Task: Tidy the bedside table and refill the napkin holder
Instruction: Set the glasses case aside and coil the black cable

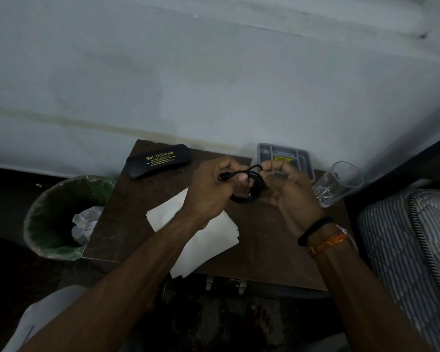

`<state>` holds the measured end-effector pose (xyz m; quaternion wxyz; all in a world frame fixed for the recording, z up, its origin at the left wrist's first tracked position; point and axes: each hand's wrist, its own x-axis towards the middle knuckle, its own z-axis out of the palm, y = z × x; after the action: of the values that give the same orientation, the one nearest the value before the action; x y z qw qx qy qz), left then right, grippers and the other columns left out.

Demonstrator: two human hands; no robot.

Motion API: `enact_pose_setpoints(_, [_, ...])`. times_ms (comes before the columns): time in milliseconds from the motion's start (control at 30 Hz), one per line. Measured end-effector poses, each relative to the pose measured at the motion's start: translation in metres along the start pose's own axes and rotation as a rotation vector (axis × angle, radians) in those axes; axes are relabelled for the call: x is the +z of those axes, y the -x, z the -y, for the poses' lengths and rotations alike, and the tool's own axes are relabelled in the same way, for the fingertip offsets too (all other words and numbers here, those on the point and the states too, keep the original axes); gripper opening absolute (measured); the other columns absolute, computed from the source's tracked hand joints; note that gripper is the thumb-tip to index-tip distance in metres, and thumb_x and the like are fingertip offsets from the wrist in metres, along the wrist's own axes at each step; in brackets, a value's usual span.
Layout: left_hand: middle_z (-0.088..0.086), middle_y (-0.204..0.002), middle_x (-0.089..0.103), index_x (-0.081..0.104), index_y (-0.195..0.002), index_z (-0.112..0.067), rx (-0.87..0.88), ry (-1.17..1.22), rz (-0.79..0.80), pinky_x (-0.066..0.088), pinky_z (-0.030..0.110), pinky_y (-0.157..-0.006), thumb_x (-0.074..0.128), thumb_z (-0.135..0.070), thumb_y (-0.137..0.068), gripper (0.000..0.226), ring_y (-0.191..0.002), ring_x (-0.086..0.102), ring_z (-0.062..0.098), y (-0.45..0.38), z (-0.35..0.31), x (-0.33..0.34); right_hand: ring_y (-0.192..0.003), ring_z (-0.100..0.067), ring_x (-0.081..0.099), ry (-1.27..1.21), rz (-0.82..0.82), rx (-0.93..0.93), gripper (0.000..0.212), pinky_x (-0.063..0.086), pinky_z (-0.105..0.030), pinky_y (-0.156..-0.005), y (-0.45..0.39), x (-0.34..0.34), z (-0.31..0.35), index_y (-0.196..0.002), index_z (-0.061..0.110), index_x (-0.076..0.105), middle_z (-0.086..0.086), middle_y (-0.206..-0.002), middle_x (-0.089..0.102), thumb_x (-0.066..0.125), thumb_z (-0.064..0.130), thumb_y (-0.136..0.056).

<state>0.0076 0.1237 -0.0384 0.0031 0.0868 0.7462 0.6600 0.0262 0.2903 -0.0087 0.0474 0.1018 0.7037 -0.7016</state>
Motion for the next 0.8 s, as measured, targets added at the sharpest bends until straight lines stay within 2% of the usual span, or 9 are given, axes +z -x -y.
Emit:
enact_pose_setpoints(133, [0.001, -0.093, 0.075, 0.073, -0.09, -0.015, -0.033, -0.038, -0.1, 0.059, 0.05, -0.084, 0.071, -0.007, -0.087, 0.008, -0.094, 0.071, 0.018, -0.001, 0.001, 0.0, -0.094, -0.026, 0.071, 0.095, 0.034, -0.073, 0.021, 0.057, -0.039, -0.083, 0.004, 0.003, 0.003, -0.108, 0.01, 0.063, -0.012, -0.101, 0.075, 0.06, 0.002, -0.089])
enact_pose_setpoints(233, [0.002, -0.094, 0.075, 0.073, -0.093, -0.012, -0.052, -0.002, -0.166, 0.06, 0.05, -0.083, 0.072, -0.008, -0.086, 0.008, -0.094, 0.071, 0.018, -0.001, 0.001, -0.001, -0.093, -0.017, 0.07, 0.257, 0.096, -0.141, 0.046, 0.052, -0.028, -0.076, 0.012, 0.01, 0.002, -0.114, 0.017, 0.058, -0.003, -0.095, 0.075, 0.072, -0.005, -0.076])
enact_pose_setpoints(300, [0.001, -0.093, 0.075, 0.074, -0.097, -0.01, -0.045, -0.019, -0.186, 0.059, 0.047, -0.086, 0.072, -0.007, -0.086, 0.012, -0.094, 0.071, 0.016, 0.0, 0.0, -0.001, -0.093, -0.012, 0.069, 0.325, 0.017, -0.184, 0.054, 0.052, -0.025, -0.076, 0.017, 0.018, -0.002, -0.113, 0.024, 0.056, 0.003, -0.096, 0.074, 0.081, 0.002, -0.071])
enact_pose_setpoints(400, [0.001, -0.095, 0.075, 0.075, -0.098, -0.011, -0.049, -0.041, -0.196, 0.058, 0.042, -0.09, 0.072, -0.005, -0.086, 0.014, -0.095, 0.071, 0.013, 0.002, -0.001, 0.002, -0.092, -0.008, 0.067, 0.427, -0.131, -0.247, 0.054, 0.053, -0.026, -0.078, 0.02, 0.028, -0.006, -0.114, 0.021, 0.057, 0.005, -0.1, 0.071, 0.087, 0.025, -0.069])
enact_pose_setpoints(467, [0.0, -0.094, 0.076, 0.076, -0.097, -0.012, -0.062, -0.029, -0.207, 0.058, 0.044, -0.09, 0.073, -0.005, -0.086, 0.014, -0.094, 0.071, 0.013, 0.002, -0.001, 0.004, -0.094, -0.008, 0.065, 0.606, -0.19, -0.327, 0.054, 0.053, -0.028, -0.079, 0.02, 0.029, -0.009, -0.118, 0.021, 0.056, 0.006, -0.104, 0.07, 0.083, 0.033, -0.073])
enact_pose_setpoints(567, [0.0, -0.09, 0.076, 0.075, -0.093, -0.013, -0.08, 0.001, -0.21, 0.059, 0.048, -0.086, 0.073, -0.007, -0.086, 0.01, -0.091, 0.072, 0.015, 0.002, 0.0, 0.003, -0.103, -0.017, 0.062, 0.908, -0.266, -0.57, 0.042, 0.053, -0.033, -0.083, 0.018, 0.028, -0.013, -0.118, 0.023, 0.061, 0.001, -0.117, 0.066, 0.077, 0.03, -0.08])
enact_pose_setpoints(667, [0.001, -0.087, 0.075, 0.075, -0.093, -0.016, -0.072, 0.018, -0.229, 0.059, 0.049, -0.083, 0.071, -0.01, -0.089, 0.008, -0.087, 0.073, 0.019, 0.002, -0.001, 0.002, -0.1, -0.024, 0.058, 1.041, -0.375, -0.722, 0.02, 0.052, -0.032, -0.076, 0.017, 0.029, -0.016, -0.099, 0.02, 0.071, -0.007, -0.113, 0.061, 0.077, 0.019, -0.08])
enact_pose_setpoints(767, [-0.006, -0.089, 0.073, 0.074, -0.097, -0.016, -0.054, -0.038, -0.29, 0.059, 0.033, -0.086, 0.07, -0.011, -0.089, 0.009, -0.089, 0.07, 0.008, 0.002, -0.005, 0.003, -0.082, -0.024, 0.063, 0.999, -0.349, -0.84, 0.012, 0.052, -0.031, -0.069, 0.019, 0.035, -0.017, -0.096, 0.01, 0.071, -0.01, -0.096, 0.065, 0.064, 0.016, -0.087])
enact_pose_setpoints(800, [-0.008, -0.089, 0.072, 0.074, -0.097, -0.014, -0.048, -0.055, -0.309, 0.057, 0.025, -0.084, 0.071, -0.012, -0.089, 0.009, -0.089, 0.069, 0.004, 0.003, -0.005, 0.003, -0.079, -0.025, 0.064, 0.999, -0.324, -0.862, 0.02, 0.051, -0.031, -0.07, 0.021, 0.04, -0.016, -0.095, 0.008, 0.07, -0.01, -0.092, 0.067, 0.056, 0.02, -0.089])
